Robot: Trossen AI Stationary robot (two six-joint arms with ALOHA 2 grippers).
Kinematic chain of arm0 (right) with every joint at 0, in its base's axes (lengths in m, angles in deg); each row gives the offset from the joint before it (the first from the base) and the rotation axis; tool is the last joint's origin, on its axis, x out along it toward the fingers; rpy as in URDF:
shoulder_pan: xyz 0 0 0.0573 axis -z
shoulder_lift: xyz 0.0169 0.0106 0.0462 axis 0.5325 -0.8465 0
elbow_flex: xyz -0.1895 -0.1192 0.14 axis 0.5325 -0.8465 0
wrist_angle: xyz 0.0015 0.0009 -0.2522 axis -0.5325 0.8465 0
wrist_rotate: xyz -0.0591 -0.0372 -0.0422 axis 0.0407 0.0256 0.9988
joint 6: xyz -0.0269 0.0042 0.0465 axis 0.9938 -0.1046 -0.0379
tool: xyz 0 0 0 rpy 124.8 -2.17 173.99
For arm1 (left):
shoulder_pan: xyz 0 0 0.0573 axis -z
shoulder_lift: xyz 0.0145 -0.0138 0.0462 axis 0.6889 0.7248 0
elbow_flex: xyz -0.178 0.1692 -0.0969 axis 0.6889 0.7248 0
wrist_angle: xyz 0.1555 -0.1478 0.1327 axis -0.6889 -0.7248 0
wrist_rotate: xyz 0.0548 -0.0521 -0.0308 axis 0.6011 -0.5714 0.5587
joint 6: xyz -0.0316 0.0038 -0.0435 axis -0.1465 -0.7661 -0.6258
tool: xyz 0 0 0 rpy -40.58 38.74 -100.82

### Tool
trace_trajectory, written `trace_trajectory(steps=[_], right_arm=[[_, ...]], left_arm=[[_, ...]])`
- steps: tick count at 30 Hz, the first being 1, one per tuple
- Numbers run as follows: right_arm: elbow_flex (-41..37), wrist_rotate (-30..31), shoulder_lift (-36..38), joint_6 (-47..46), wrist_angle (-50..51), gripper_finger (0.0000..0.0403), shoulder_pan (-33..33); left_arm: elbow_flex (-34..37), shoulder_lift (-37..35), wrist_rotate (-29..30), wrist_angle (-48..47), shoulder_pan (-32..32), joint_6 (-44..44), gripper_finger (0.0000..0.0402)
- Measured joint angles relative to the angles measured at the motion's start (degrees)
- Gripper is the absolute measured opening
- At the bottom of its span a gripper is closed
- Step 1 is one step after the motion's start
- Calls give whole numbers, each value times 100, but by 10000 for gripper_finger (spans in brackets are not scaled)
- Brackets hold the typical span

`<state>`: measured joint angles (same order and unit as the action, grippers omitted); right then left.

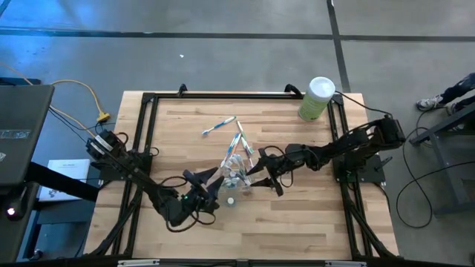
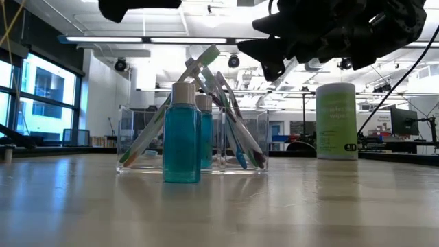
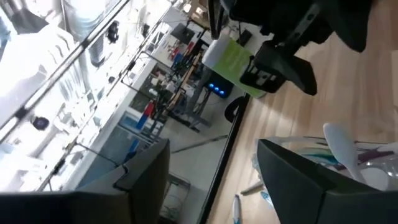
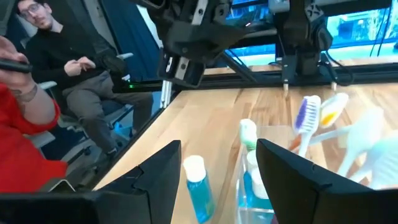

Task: Pick & Place toothbrushing station
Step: Put the blue toothbrush into the transparent organizer

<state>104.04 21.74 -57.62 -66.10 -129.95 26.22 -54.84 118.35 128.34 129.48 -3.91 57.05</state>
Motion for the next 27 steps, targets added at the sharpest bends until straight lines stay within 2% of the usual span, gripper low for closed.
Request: trace_trajectory(steps=[8, 10, 12, 15, 17, 19, 21, 24, 27], right_arm=[[0, -4, 0, 45, -164, 201, 9], [0, 10, 0, 45, -174, 201, 7], [0, 92, 0, 24, -252, 201, 7], [0, 127, 0, -4, -367, 201, 7], [0, 127, 0, -7, -419, 201, 7], [0, 127, 0, -3, -454, 201, 7], [0, 127, 0, 11, -468, 201, 7], [0, 151, 0, 93, -513, 201, 18], [0, 218, 0, 299, -577, 201, 82]], left_arm=[[0, 13, 193, -9, -360, 568, 238], [0, 13, 9, 16, -558, 729, 238], [4, 13, -516, 172, -755, 965, 238], [5, -12, -1224, 957, -982, 1785, 238], [9, -136, -1474, 1887, -1109, 2430, 238], [7, -375, -1427, 2669, -1254, 3086, 238], [17, -651, -1092, 3063, -1447, 3536, 235], [269, -1104, -918, 3143, -1861, 3414, 225], [714, -1384, -1077, 3116, -2467, 2637, 213]])
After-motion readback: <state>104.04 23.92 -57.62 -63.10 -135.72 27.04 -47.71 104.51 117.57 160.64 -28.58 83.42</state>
